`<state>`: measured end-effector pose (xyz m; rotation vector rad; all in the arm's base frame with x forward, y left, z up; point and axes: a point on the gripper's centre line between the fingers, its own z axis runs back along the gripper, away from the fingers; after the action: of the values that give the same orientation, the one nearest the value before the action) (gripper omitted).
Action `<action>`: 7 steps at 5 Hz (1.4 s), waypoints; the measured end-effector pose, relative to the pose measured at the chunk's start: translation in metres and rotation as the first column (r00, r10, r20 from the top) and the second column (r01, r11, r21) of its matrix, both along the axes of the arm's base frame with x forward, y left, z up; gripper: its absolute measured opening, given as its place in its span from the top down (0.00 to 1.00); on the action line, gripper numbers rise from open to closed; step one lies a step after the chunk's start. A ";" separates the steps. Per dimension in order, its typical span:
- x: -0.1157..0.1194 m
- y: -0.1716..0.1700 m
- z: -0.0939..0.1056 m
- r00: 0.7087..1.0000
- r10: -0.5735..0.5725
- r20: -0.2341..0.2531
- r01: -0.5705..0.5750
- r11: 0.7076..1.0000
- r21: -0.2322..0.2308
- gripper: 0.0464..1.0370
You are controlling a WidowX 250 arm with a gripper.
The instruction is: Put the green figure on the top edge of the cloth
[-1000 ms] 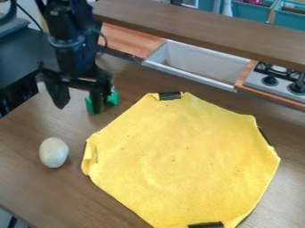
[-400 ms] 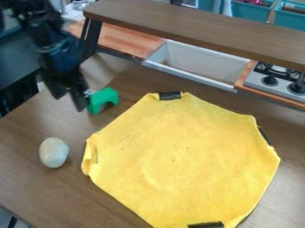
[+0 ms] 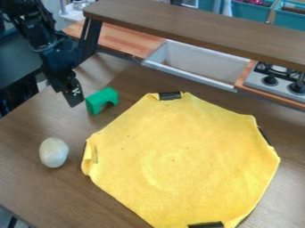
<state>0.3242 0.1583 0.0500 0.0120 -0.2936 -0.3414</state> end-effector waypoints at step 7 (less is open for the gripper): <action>0.081 -0.008 -0.039 0.993 0.120 0.014 -0.120 0.991 0.065 0.04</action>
<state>0.4053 0.1499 0.0109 0.0961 -0.2899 -0.2315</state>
